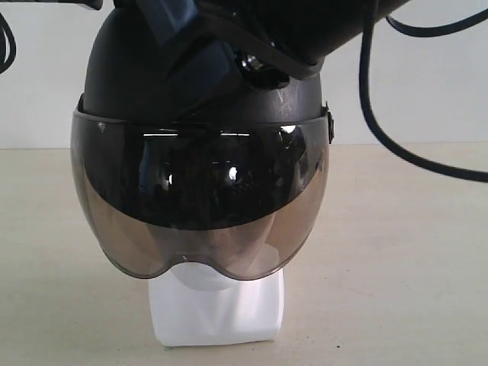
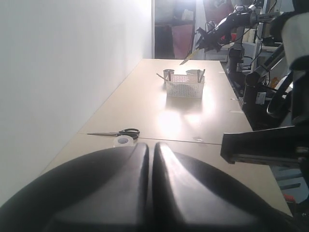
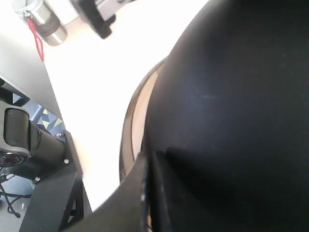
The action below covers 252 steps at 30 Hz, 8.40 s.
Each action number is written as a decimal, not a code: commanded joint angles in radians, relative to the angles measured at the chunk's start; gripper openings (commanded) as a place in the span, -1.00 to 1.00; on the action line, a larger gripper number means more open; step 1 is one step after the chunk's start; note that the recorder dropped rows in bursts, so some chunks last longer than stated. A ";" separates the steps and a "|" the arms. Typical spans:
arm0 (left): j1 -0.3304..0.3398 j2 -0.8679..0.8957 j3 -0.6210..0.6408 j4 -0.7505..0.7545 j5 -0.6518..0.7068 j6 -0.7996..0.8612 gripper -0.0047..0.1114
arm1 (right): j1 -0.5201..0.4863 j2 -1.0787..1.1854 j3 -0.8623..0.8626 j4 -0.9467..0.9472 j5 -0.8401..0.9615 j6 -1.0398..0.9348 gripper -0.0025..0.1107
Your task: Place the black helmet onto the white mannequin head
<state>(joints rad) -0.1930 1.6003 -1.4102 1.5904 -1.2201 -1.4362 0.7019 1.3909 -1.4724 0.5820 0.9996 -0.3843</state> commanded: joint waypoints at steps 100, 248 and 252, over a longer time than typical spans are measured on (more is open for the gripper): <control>0.300 -1.209 0.973 0.154 0.918 -0.381 -0.85 | 0.006 -0.880 0.885 -1.207 -0.606 0.891 -0.96; 0.300 -1.600 1.410 -1.668 1.540 1.459 -0.85 | -0.733 -1.391 1.472 -0.510 -0.651 0.431 -0.96; 0.300 -1.600 1.410 -1.584 1.525 1.401 -0.85 | -0.733 -1.391 1.472 -0.510 -0.651 0.431 -0.96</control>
<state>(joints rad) 0.1037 0.0035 -0.0028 -0.0547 0.3283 0.0128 -0.0279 0.0055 0.0004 0.0704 0.3539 0.0507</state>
